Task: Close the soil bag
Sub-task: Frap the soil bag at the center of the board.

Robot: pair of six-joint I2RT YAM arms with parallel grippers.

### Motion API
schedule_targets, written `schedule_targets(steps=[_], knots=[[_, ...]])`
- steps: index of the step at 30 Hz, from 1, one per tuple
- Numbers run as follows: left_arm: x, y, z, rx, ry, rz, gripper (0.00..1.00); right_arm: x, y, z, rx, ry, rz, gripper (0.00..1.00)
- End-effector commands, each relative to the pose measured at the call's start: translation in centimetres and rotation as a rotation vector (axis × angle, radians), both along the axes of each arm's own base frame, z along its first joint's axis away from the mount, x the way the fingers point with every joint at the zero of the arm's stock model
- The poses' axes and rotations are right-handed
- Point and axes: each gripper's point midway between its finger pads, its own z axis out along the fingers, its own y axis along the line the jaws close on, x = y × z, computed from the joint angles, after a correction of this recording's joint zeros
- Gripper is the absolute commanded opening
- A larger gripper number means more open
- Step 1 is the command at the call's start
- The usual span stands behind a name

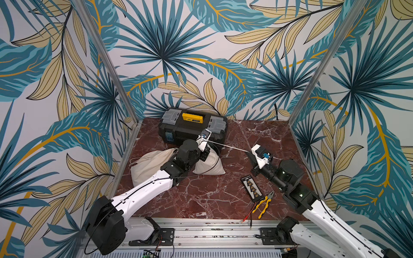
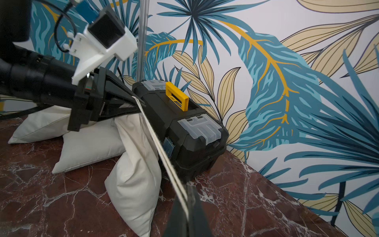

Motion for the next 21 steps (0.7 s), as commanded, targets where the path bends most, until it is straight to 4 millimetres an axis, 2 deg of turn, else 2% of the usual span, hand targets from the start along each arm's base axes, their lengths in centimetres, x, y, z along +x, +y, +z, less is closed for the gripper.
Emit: schedule_targets(steps=[1,3,5,8,12,14,15,17,21], knots=[[-0.3,14.7,-0.9,0.173,0.030,0.536,0.00,1.6,-1.4,5.9,0.188,-0.133,-0.090,0.00],[-1.5,13.7,0.2,0.125,0.002,0.448,0.03,2.1,-0.1,5.8,0.199,-0.125,-0.048,0.00],[-2.3,12.3,0.5,0.075,-0.016,0.351,0.09,2.5,1.0,6.2,0.204,-0.131,-0.012,0.00],[-2.4,9.9,-0.3,0.013,-0.018,0.221,0.16,2.7,2.3,7.2,0.189,-0.150,0.036,0.00],[-1.5,7.7,-1.6,-0.028,0.023,0.143,0.18,2.6,3.8,8.0,0.163,-0.172,0.103,0.00],[-0.5,8.5,-2.7,-0.019,0.038,0.218,0.17,2.7,3.4,8.5,0.154,-0.193,0.080,0.00],[0.1,9.5,-3.5,-0.002,0.055,0.289,0.19,2.7,2.7,9.0,0.156,-0.211,0.048,0.00],[0.9,11.6,-4.9,0.038,0.101,0.422,0.29,2.7,0.8,10.0,0.168,-0.242,-0.036,0.00],[2.0,13.8,-6.9,0.038,0.146,0.561,0.26,0.6,-3.1,12.6,0.239,-0.318,-0.128,0.00]])
